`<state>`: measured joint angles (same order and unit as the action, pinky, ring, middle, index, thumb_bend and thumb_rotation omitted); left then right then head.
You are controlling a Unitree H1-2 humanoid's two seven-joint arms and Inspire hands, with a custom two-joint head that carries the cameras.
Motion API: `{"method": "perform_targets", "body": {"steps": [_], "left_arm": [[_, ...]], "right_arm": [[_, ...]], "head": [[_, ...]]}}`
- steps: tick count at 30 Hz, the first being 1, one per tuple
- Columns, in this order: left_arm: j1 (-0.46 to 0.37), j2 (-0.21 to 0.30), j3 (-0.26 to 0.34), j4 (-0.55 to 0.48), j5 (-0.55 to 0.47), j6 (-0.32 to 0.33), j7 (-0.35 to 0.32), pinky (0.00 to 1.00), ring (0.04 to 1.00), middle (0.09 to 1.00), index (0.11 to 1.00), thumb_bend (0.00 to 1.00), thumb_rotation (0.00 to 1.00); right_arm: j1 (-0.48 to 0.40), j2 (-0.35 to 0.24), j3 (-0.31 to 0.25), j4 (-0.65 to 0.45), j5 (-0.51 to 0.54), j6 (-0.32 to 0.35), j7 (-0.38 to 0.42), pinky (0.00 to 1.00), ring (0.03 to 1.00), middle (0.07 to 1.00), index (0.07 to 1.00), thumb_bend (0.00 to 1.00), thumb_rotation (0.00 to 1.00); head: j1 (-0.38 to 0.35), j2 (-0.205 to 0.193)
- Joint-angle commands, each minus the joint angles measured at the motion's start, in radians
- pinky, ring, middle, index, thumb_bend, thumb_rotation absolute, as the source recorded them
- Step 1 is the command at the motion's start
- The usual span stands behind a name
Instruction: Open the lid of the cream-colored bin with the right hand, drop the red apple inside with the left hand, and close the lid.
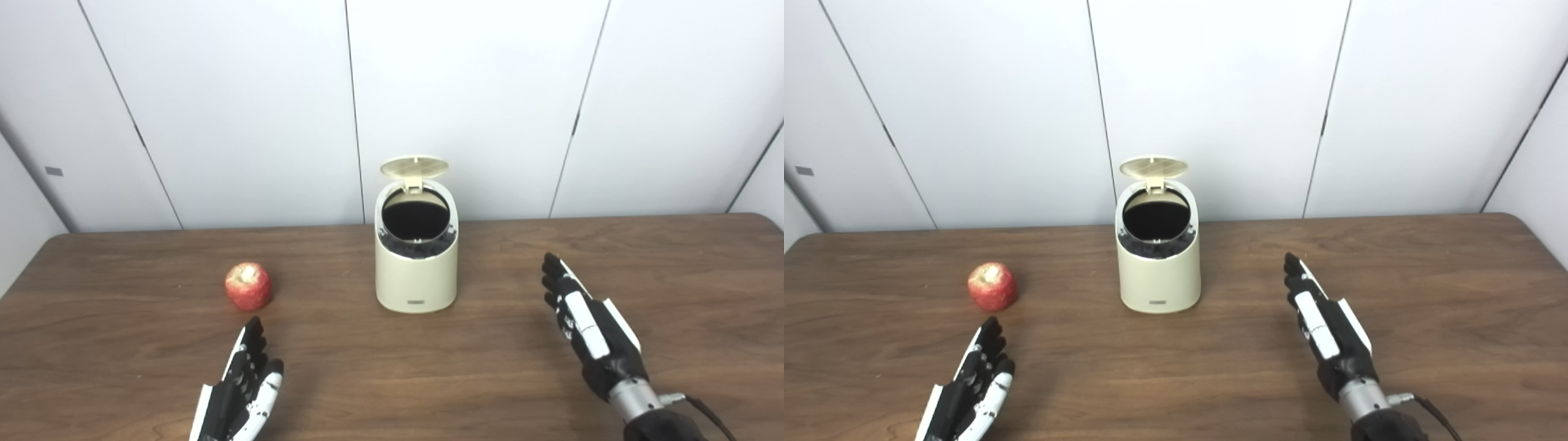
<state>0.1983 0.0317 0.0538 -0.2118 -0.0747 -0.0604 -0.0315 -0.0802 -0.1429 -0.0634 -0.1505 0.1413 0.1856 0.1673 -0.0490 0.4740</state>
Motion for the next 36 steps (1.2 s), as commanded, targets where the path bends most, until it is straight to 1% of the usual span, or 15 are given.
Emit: {"method": "perform_targets", "body": {"steps": [1,4,6,11,15,18,21,23,25,26,28,29,30,33,36], "left_arm": [[0.018,0.014,0.008,-0.009,-0.004,-0.003,-0.002,1.0,1.0,1.0,1.0,0.23,0.37],[0.019,0.021,0.009,-0.009,-0.006,-0.013,-0.011,1.0,1.0,1.0,1.0,0.2,0.37],[0.019,0.025,0.009,-0.009,0.002,-0.017,-0.014,1.0,1.0,1.0,1.0,0.19,0.34],[0.02,0.022,0.01,-0.025,0.015,0.003,-0.01,1.0,1.0,1.0,1.0,0.19,0.3],[0.02,0.019,0.008,-0.031,0.029,0.011,-0.006,1.0,1.0,1.0,1.0,0.2,0.3],[0.021,0.014,0.008,-0.034,0.035,0.012,-0.004,1.0,1.0,1.0,1.0,0.22,0.32],[0.025,0.009,0.004,-0.036,0.027,0.004,-0.011,1.0,1.0,1.0,1.0,0.25,0.34],[0.026,0.007,0.001,-0.037,0.028,-0.002,-0.012,1.0,1.0,1.0,1.0,0.27,0.34],[0.028,-0.001,0.0,-0.038,0.029,0.001,-0.006,1.0,1.0,1.0,1.0,0.29,0.34],[0.029,-0.01,0.003,-0.043,0.018,0.01,-0.001,1.0,1.0,1.0,1.0,0.32,0.35],[0.033,-0.025,0.006,-0.055,0.005,0.029,0.008,1.0,0.998,1.0,1.0,0.37,0.35],[0.033,-0.028,0.006,-0.056,0.004,0.032,0.011,1.0,0.997,1.0,1.0,0.39,0.36],[0.033,-0.029,0.005,-0.059,0.006,0.033,0.014,1.0,0.996,0.998,1.0,0.41,0.35],[0.034,-0.027,-0.001,-0.069,0.013,0.039,0.021,1.0,0.992,0.998,1.0,0.51,0.31],[0.035,-0.026,-0.011,-0.092,0.052,0.05,0.039,1.0,0.995,0.999,1.0,0.58,0.29]], "right_arm": [[-0.009,0.009,-0.004,-0.046,0.039,-0.078,0.019,1.0,1.0,1.0,0.991,0.71,0.91],[0.018,0.019,-0.001,-0.039,0.042,-0.123,0.015,1.0,1.0,1.0,1.0,0.71,0.96],[0.03,0.03,-0.003,-0.028,0.044,-0.148,0.009,1.0,1.0,1.0,1.0,0.68,0.98],[0.06,0.052,-0.014,-0.008,0.05,-0.178,-0.01,1.0,1.0,1.0,1.0,0.65,1.0],[0.077,0.054,-0.02,0.027,0.044,-0.235,-0.008,1.0,1.0,1.0,1.0,0.61,1.0],[0.081,0.052,-0.026,0.046,0.052,-0.267,-0.004,1.0,1.0,1.0,1.0,0.59,1.0],[0.087,0.041,-0.037,0.065,0.061,-0.297,0.0,1.0,1.0,1.0,1.0,0.57,1.0],[0.09,0.031,-0.04,0.07,0.062,-0.311,0.005,1.0,1.0,1.0,1.0,0.57,0.99],[0.094,0.025,-0.044,0.057,0.068,-0.305,0.003,1.0,1.0,1.0,1.0,0.57,0.98],[0.097,0.022,-0.046,0.048,0.068,-0.297,-0.001,1.0,1.0,1.0,1.0,0.57,0.98],[0.103,0.013,-0.045,0.029,0.069,-0.28,-0.003,1.0,1.0,1.0,1.0,0.57,1.0],[0.105,0.01,-0.044,0.021,0.07,-0.272,-0.002,1.0,1.0,1.0,1.0,0.57,1.0],[0.107,0.007,-0.043,0.013,0.071,-0.263,-0.002,1.0,1.0,1.0,1.0,0.57,1.0],[0.109,0.004,-0.039,-0.005,0.067,-0.24,-0.008,1.0,1.0,1.0,1.0,0.6,0.99],[0.111,0.003,-0.038,-0.014,0.067,-0.221,-0.01,1.0,1.0,1.0,1.0,0.62,0.98]], "head": [[-0.003,0.003],[-0.004,0.008],[-0.004,0.008],[0.007,0.018],[0.049,0.029],[0.075,0.037],[0.137,0.041],[0.157,0.042],[0.211,0.04],[0.211,0.04],[0.247,0.037],[0.247,0.037],[0.263,0.035],[0.287,0.032],[0.304,0.029]]}}
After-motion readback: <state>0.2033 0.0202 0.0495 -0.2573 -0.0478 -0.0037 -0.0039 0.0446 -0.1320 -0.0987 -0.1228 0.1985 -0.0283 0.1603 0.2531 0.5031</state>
